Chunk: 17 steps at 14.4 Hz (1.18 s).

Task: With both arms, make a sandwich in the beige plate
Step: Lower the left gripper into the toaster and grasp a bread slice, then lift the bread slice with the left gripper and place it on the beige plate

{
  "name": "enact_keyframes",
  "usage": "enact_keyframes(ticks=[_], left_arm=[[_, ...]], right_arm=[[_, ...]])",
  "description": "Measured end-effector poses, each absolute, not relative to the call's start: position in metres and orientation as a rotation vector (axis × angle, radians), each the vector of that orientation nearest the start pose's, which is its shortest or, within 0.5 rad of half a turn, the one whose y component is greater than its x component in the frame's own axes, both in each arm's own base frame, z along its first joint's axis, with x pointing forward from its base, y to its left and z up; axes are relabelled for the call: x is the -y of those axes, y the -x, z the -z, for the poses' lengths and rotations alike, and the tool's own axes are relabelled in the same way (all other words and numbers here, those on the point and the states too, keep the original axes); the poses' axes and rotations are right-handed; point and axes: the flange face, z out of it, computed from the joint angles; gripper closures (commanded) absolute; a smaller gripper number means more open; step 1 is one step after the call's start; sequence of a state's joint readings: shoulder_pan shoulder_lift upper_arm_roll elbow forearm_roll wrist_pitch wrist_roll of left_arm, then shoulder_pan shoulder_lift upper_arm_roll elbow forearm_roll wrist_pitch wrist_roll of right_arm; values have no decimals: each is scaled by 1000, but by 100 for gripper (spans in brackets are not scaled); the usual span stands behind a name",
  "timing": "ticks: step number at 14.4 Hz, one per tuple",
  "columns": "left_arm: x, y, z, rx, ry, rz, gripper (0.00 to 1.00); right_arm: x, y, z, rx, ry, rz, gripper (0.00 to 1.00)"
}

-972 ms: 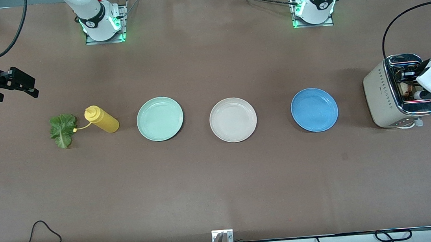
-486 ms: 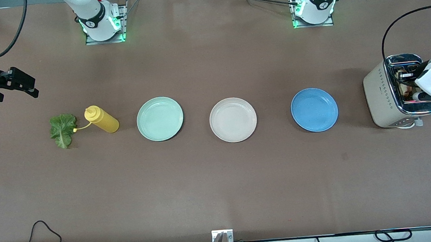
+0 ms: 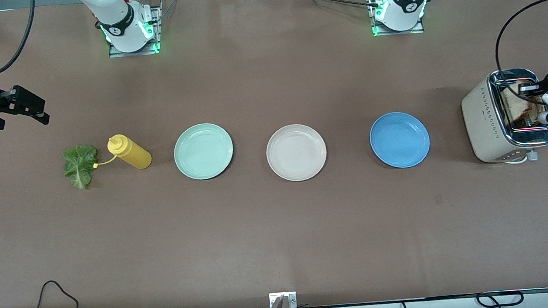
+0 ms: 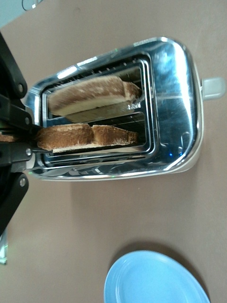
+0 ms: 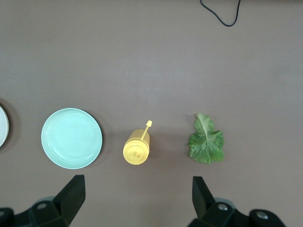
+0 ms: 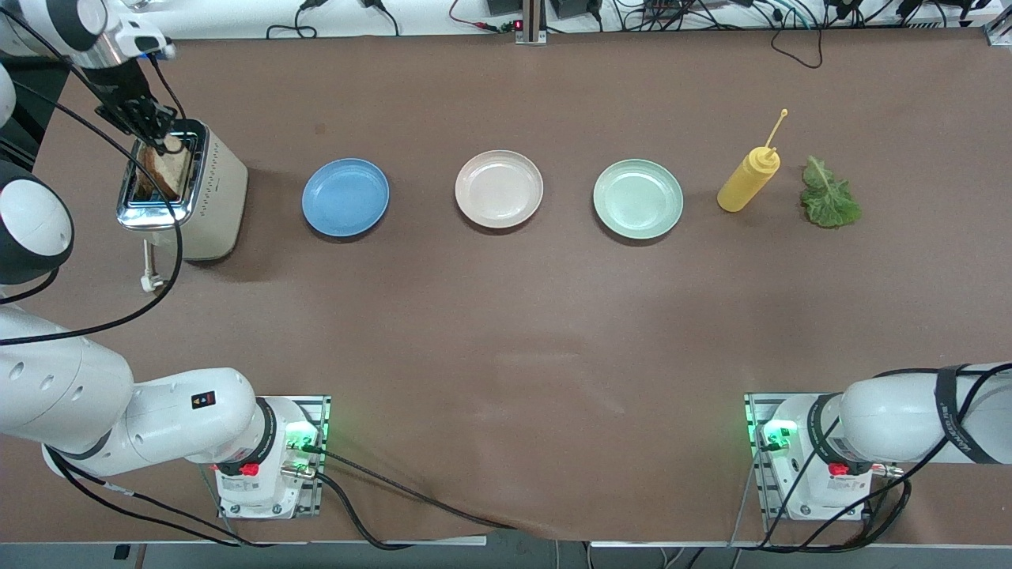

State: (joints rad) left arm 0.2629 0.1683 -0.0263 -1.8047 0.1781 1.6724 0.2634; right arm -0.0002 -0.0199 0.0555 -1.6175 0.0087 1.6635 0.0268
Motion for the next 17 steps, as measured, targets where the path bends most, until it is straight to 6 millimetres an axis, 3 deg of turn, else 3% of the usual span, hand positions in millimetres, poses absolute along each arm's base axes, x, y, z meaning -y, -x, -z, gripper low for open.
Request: enact_keyframes(ticks=[2,4,7,9,12,17], left_arm=[[-135,-558,-462,-138,3003,-521,100],[-106,-564,-490,-204,2997,-531,100],[-30,-573,-527,-372,2978,-486,100],[22,-574,-532,-475,2978,-472,100],[83,-579,-495,-514,3133,-585,99],[140,-624,-402,-369,3569,-631,100]], right_arm=[[-32,-556,-622,44,3129,103,0],[-32,-556,-622,44,3129,103,0],[-32,-556,-622,43,3129,103,0],[-32,-556,-622,43,3129,103,0],[-32,-556,-622,43,3129,103,0],[-32,-556,-622,43,3129,104,0]])
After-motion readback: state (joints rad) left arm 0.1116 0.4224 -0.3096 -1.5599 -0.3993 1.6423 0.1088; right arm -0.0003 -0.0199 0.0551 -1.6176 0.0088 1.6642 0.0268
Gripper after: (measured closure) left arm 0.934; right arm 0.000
